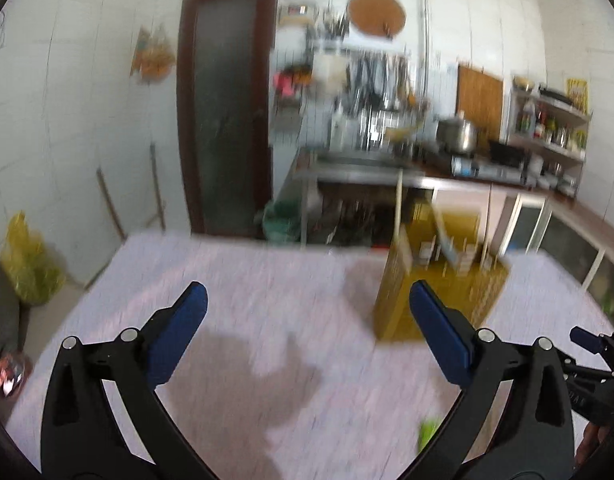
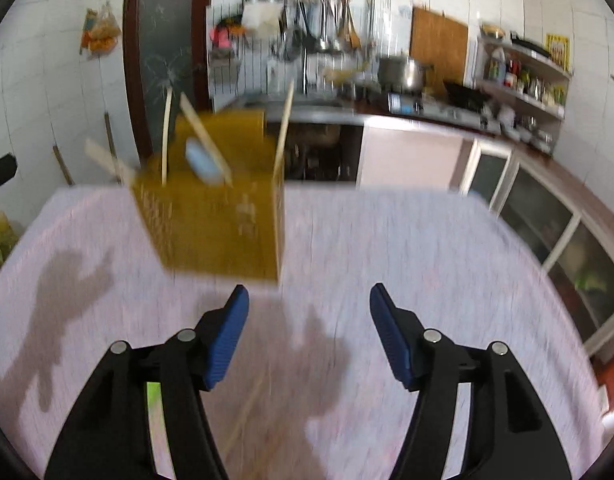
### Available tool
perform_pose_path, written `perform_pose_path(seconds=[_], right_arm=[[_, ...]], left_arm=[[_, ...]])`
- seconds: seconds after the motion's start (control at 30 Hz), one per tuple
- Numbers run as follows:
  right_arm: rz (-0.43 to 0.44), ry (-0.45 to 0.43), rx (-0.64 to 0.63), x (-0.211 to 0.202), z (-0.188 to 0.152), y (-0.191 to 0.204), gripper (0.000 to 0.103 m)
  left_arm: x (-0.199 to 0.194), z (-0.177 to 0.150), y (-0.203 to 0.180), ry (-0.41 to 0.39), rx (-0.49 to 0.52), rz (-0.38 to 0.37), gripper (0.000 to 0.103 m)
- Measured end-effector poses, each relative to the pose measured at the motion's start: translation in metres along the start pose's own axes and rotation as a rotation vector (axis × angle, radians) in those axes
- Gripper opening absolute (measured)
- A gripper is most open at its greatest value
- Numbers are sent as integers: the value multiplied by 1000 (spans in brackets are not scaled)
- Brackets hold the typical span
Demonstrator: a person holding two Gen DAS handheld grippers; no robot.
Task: Organize utensils
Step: 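Grasp a wooden chopstick with the right tool while the left tool grasps the green frog fork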
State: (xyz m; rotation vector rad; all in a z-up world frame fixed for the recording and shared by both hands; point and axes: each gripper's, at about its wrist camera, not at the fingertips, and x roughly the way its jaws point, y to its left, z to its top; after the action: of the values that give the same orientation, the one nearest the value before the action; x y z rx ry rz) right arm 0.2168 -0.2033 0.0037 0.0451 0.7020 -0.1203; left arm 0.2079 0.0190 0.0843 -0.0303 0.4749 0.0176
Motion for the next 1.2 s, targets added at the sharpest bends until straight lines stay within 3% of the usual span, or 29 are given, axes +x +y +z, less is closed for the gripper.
perform_pose_path(seconds=[0.23, 0.43, 0.5, 0.57, 0.63, 0.77, 0.93, 1.2], right_arm=[[-31, 100, 26, 4, -56, 4, 62], [-44, 157, 83, 5, -74, 7, 62], [-49, 173, 92, 6, -77, 11, 59], [-45, 196, 91, 10, -79, 17, 38], [-48, 205, 81, 13, -81, 20, 35], [-12, 195, 65, 14, -80, 25, 13], [29, 188, 71, 18, -75, 13, 6], [41, 197, 99, 28, -70, -22, 6]], left_arm=[[10, -81, 2, 162, 40, 2, 98], [22, -113, -8, 240, 73, -11, 98], [25, -118, -12, 257, 75, -15, 98], [26, -120, -16, 270, 79, -19, 98], [27, -120, -20, 277, 83, -27, 98], [24, -118, -31, 280, 83, -46, 98], [30, -120, -40, 337, 89, -96, 98], [38, -129, -64, 391, 127, -130, 98]])
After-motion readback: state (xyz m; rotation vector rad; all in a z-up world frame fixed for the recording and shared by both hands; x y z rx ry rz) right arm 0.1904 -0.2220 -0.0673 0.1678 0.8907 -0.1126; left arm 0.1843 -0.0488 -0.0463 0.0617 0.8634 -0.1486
